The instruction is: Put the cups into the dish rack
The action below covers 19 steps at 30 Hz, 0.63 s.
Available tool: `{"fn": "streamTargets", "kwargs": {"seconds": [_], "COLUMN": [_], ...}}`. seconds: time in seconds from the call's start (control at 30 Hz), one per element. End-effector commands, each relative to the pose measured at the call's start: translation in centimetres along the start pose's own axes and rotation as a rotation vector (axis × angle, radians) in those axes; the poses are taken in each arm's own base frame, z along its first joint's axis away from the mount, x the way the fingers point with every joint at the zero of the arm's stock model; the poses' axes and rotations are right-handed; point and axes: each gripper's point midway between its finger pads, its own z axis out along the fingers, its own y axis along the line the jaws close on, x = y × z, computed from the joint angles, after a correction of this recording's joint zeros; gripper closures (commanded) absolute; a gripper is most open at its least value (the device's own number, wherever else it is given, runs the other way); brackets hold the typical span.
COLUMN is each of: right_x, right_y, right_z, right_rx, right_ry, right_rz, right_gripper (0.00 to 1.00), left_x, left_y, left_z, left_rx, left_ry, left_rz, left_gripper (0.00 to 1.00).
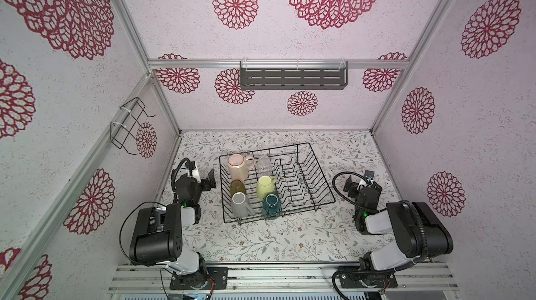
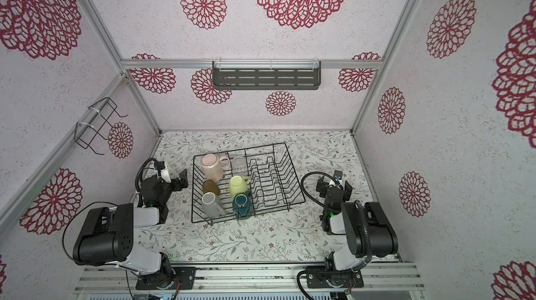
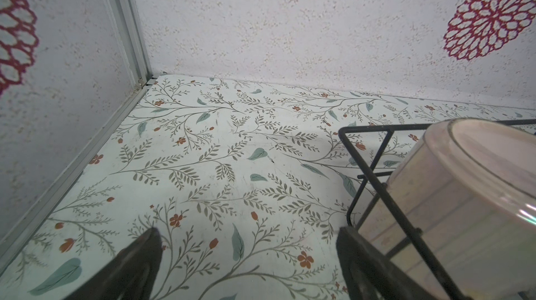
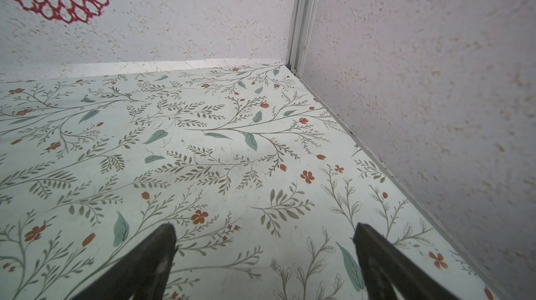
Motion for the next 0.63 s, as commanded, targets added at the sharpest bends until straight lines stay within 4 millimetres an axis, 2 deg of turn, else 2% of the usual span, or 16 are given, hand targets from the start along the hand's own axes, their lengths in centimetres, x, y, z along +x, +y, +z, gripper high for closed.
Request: {"fn": "streamTargets", "kwargs": {"seconds": [0.0, 0.6], "right_x": [-1.75, -1.76], "right_y": [0.06, 0.18], "right_z": [0.28, 0.29], "right_rx": [0.008, 0.007], "right_ry": [-0.050, -0.049], "right_rz": [0.035, 0.029], "right_gripper": [0.01, 0.01], "left_x": [-0.88, -0.92], "left_y": [0.01, -0.10], "left_z": [0.15, 0.11], "left_rx": [0.006, 0.007], "left_ry": [-0.030, -0.031], "left_rz": [0.014, 0.017], "left_gripper": [0.03, 0.03]}}
